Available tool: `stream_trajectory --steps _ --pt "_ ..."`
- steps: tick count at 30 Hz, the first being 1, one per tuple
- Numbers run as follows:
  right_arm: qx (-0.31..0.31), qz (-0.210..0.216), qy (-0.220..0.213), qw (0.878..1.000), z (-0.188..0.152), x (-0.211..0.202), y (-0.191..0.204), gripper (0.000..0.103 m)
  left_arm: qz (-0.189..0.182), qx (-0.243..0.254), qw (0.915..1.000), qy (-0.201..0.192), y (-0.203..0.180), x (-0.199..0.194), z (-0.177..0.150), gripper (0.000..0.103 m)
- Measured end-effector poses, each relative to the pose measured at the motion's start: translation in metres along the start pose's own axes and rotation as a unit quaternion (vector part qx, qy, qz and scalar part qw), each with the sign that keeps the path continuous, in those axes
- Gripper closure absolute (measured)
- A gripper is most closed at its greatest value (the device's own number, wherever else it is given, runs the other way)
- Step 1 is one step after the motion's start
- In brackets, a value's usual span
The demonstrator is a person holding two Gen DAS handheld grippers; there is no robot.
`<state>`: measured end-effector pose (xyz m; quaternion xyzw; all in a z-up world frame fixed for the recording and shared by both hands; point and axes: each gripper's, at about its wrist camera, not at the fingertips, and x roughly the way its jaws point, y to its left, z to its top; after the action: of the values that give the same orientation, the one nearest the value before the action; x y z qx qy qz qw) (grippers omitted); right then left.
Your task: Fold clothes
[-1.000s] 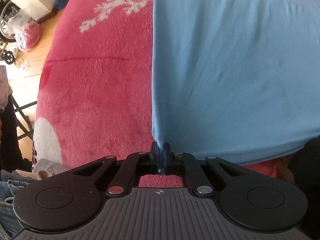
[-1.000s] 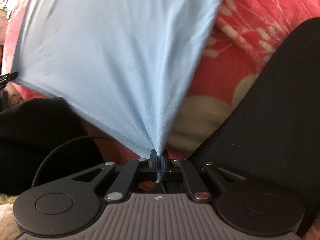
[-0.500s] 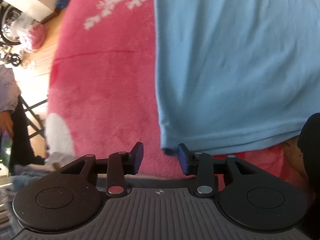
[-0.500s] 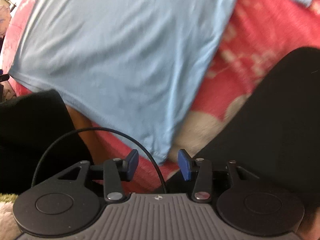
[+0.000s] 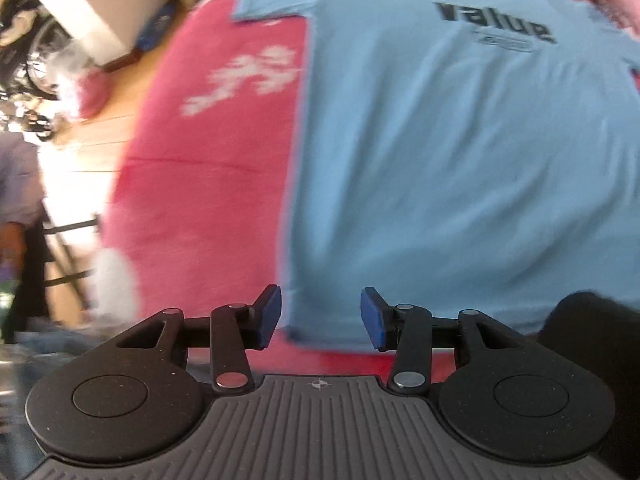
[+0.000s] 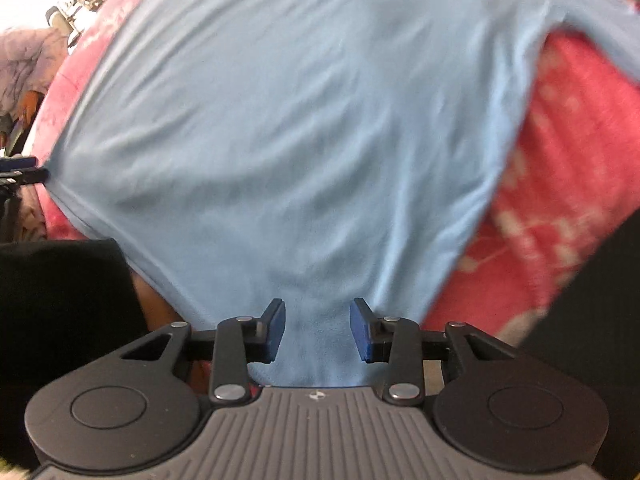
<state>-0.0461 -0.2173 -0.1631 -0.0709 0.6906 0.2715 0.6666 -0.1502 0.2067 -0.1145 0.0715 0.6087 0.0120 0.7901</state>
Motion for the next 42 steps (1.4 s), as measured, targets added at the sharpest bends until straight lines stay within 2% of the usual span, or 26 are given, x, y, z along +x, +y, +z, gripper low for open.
stream_trajectory --steps 2,3,4,7,10,11,13,16,17,18,20,23,24,26,29,31,34,36,39,42 --pt "0.007 0.009 0.007 1.0 -0.002 0.003 -0.005 0.065 -0.007 0.001 0.9996 0.026 -0.008 0.025 -0.004 0.059" --pt "0.009 0.016 0.006 1.0 -0.002 -0.001 -0.008 0.065 0.006 0.002 0.9985 0.054 -0.009 0.039 -0.008 0.059" --pt "0.001 0.018 -0.015 1.0 -0.001 -0.013 -0.011 0.064 0.018 0.003 0.9968 0.078 -0.009 0.052 -0.012 0.059" --pt "-0.026 0.016 -0.078 0.996 0.007 -0.046 -0.018 0.055 0.009 -0.005 0.9981 0.06 -0.002 0.04 -0.012 0.059" --pt "-0.058 -0.004 -0.146 0.988 0.023 -0.075 -0.026 0.054 -0.023 -0.051 0.9981 0.027 0.017 0.018 -0.003 0.058" --pt "-0.073 -0.014 -0.161 0.984 0.03 -0.081 -0.026 0.054 -0.024 -0.066 0.9974 0.018 0.023 0.013 0.001 0.058" --pt "-0.115 -0.044 -0.188 0.974 0.047 -0.087 -0.02 0.054 -0.023 -0.094 0.9953 0.006 0.033 0.007 0.011 0.058" --pt "-0.199 -0.091 -0.227 0.949 0.073 -0.095 -0.002 0.052 -0.025 -0.144 0.9892 -0.018 0.043 0.005 0.036 0.057" --pt "-0.218 -0.087 -0.238 0.942 0.084 -0.095 0.005 0.051 -0.022 -0.162 0.9861 -0.028 0.047 0.007 0.047 0.058" --pt "-0.238 -0.084 -0.25 0.935 0.095 -0.095 0.012 0.051 -0.014 -0.186 0.9815 -0.044 0.051 0.009 0.058 0.058" --pt "-0.271 -0.07 -0.274 0.92 0.119 -0.095 0.028 0.051 0.014 -0.261 0.9606 -0.095 0.06 0.011 0.078 0.057" --pt "-0.313 -0.028 -0.312 0.896 0.16 -0.091 0.057 0.051 -0.029 -0.382 0.9126 -0.143 0.08 0.025 0.106 0.057" --pt "-0.324 -0.013 -0.323 0.889 0.176 -0.089 0.066 0.051 -0.045 -0.407 0.8994 -0.154 0.084 0.032 0.115 0.057" --pt "-0.343 0.018 -0.339 0.876 0.208 -0.083 0.084 0.051 -0.061 -0.43 0.8845 -0.171 0.086 0.046 0.133 0.057" --pt "-0.352 0.061 -0.337 0.871 0.259 -0.073 0.109 0.051 -0.067 -0.434 0.8786 -0.188 0.086 0.07 0.16 0.057" --pt "-0.345 0.086 -0.33 0.874 0.294 -0.06 0.128 0.051 -0.069 -0.434 0.8759 -0.198 0.085 0.082 0.175 0.057" --pt "-0.323 0.112 -0.312 0.887 0.346 -0.035 0.153 0.051 -0.067 -0.436 0.8718 -0.212 0.088 0.099 0.196 0.057" --pt "-0.295 0.122 -0.296 0.9 0.377 -0.017 0.169 0.051 -0.065 -0.434 0.8708 -0.221 0.087 0.108 0.204 0.057" --pt "-0.249 0.129 -0.281 0.918 0.422 0.007 0.188 0.051 -0.048 -0.423 0.8755 -0.228 0.086 0.112 0.21 0.058" --pt "-0.206 0.14 -0.26 0.933 0.458 0.029 0.199 0.051 -0.043 -0.425 0.8731 -0.235 0.09 0.118 0.213 0.059"
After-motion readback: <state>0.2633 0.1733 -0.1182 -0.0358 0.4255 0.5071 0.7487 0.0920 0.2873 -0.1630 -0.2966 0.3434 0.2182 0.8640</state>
